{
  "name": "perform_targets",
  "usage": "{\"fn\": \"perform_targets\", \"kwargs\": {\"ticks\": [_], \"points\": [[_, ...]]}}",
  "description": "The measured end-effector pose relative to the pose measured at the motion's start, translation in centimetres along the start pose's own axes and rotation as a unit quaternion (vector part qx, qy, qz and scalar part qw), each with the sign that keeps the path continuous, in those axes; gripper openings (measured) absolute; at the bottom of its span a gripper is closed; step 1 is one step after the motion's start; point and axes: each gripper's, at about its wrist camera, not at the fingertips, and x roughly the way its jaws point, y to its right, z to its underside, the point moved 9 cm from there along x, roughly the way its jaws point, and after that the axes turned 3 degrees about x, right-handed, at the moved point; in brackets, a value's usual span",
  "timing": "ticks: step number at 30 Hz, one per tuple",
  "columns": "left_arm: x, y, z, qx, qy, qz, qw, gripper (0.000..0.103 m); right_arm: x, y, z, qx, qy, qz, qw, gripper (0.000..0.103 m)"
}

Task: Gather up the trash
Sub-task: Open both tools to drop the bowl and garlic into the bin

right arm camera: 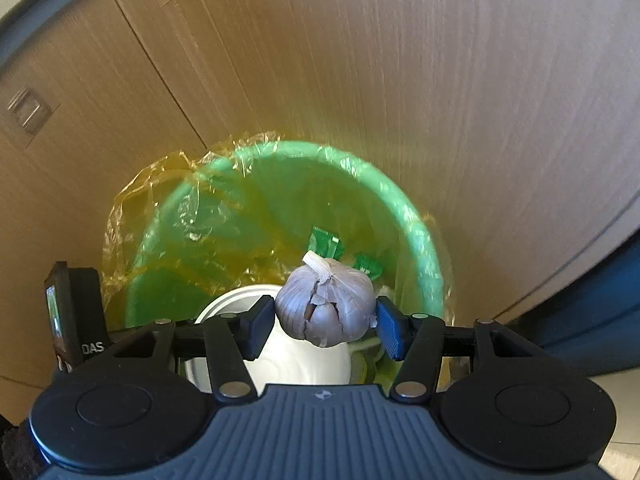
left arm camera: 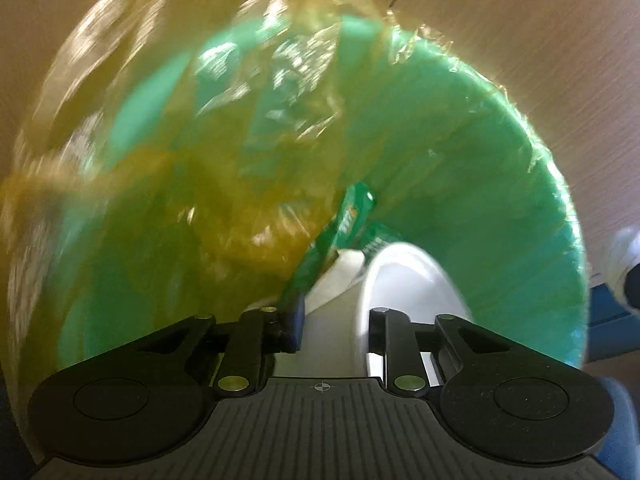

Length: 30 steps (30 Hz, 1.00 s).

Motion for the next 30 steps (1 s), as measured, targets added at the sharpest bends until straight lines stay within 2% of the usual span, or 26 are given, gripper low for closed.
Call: {"fn": "perform_targets", "kwargs": {"ticks": [3,5,7,10,15,19,20,24,30], "points": [[0.7,0.6,-2.5,0.034,0.031,-0.029,0.9985,0.017,0.3,0.4,-0.6,0.007,-0.002,0.006,1.000,0.055],[1.3,0.5,-4.5,0.033,0.050,-0.042,0.9973,0.018,0.5,0.6,-0.7,0.005,-0.006,0.009,1.000,0.055],[2.0,0.3,-5.7,0.027,0.058,-0.039,0.9972,0.019,1.3,0.5,-0.6,0.002,-0.017,0.008,1.000,0.055],[2.7,0.1,-5.6,0.024,0.054,-0.023,0.9980,0.023,2.9,0.2,-0.1,-0.008,-0.040,0.008,0.999,0.055],[4.1,-0.4,-4.1,0.040,0.030,-0.038,0.9980,0.023,5.6,0.0,1.4,-0.012,-0.087,0.013,0.996,0.055],[4.1,-0.6,-4.4,0.023,0.022,-0.020,0.9993,0.025,6.4,-0.4,1.6,-0.016,-0.090,0.016,0.996,0.055],[3.8,-0.5,-4.6,0.021,0.034,-0.013,0.9991,0.026,6.5,-0.4,1.5,-0.017,-0.089,0.019,0.996,0.055],[2.8,-0.8,-5.0,0.009,0.038,0.009,0.9992,0.026,6.6,0.2,1.7,-0.009,-0.089,0.032,0.995,0.055],[-0.6,-1.2,-5.9,0.008,0.068,0.032,0.9971,0.026,6.8,0.9,1.7,-0.009,-0.088,0.046,0.995,0.055]]}}
